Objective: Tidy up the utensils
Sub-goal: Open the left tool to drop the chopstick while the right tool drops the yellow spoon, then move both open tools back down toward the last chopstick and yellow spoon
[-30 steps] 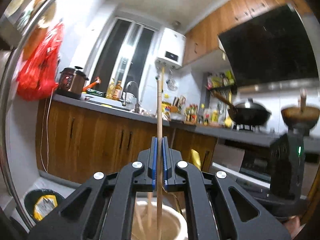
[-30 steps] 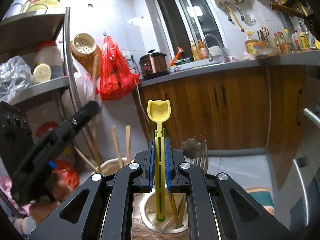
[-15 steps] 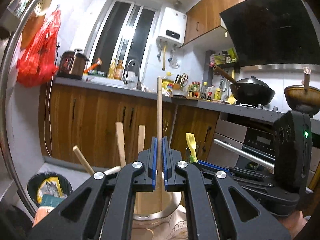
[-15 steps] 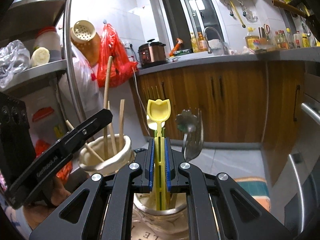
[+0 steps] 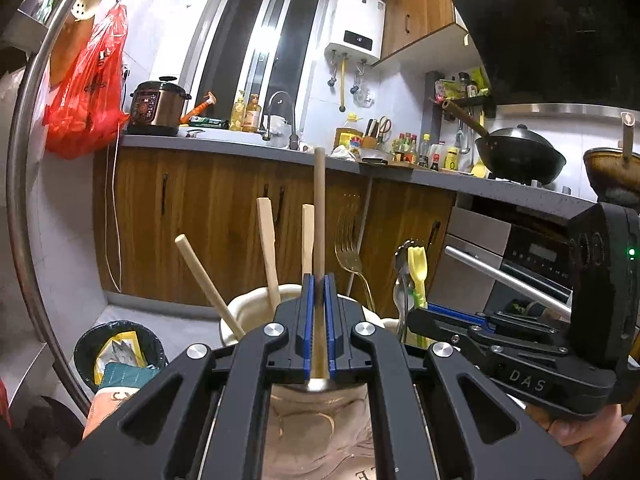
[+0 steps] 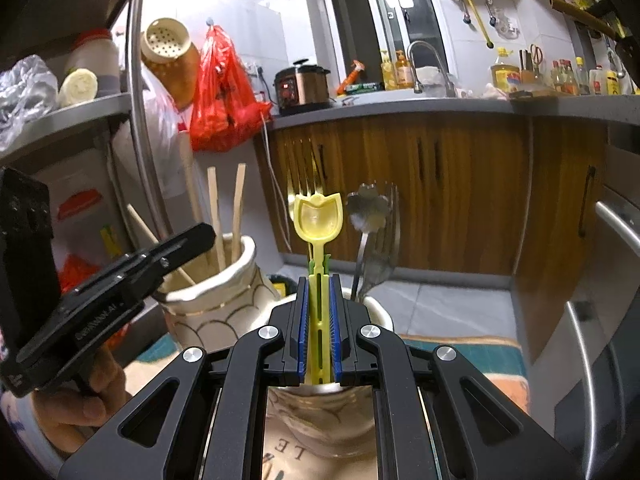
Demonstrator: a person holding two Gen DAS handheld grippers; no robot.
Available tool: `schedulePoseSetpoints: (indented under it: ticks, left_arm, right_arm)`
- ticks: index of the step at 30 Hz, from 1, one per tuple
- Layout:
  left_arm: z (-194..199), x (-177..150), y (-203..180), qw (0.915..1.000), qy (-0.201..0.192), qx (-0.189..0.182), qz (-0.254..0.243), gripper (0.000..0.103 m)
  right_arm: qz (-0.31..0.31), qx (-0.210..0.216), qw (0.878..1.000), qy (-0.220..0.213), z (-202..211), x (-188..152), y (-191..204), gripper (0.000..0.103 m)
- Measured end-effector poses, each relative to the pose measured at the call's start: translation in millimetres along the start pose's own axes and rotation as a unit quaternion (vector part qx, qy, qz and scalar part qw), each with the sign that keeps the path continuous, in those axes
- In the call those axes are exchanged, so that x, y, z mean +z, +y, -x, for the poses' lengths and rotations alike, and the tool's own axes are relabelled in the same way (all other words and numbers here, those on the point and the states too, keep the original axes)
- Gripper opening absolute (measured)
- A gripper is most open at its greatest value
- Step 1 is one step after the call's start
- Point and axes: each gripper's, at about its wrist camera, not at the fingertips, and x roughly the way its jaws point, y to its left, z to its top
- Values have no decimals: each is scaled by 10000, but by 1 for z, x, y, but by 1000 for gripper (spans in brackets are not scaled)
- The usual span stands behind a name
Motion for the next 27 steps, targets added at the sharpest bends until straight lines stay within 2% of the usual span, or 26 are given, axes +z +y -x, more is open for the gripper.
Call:
schedulePoseSetpoints:
  ticks: [8,10,12,13,14,19,27]
  left_arm:
    - [2,2,-9,9998,32,11,-206,5]
    - [3,3,-9,9997,26,27,-248,9]
    - [6,3,-10,9996,-25,63,-285,29]
    - [9,4,-11,9994,-111,101,-326,52]
    - [12,4,-11,9992,-182,95,-354,59]
    - [25,9,-14,9982,-344,54,-490,61]
    - [56,18,-10,9971,-624,12,-425,62]
  right_arm:
    - [-26,-107,9997,214,-7,-1,-3,10]
    - [-11,-134,9996,255,-8,-2,-4,10]
    - [0,-167,9995,260,-8,-3,-4,12]
    - [15,-187,9995,256,-8,-3,-4,15]
    - [30,-189,9995,251,-7,-3,-4,17]
    - [33,-221,9997,114,0,-2,-6,28]
    - [41,-238,9996,-153,26,1,-8,31]
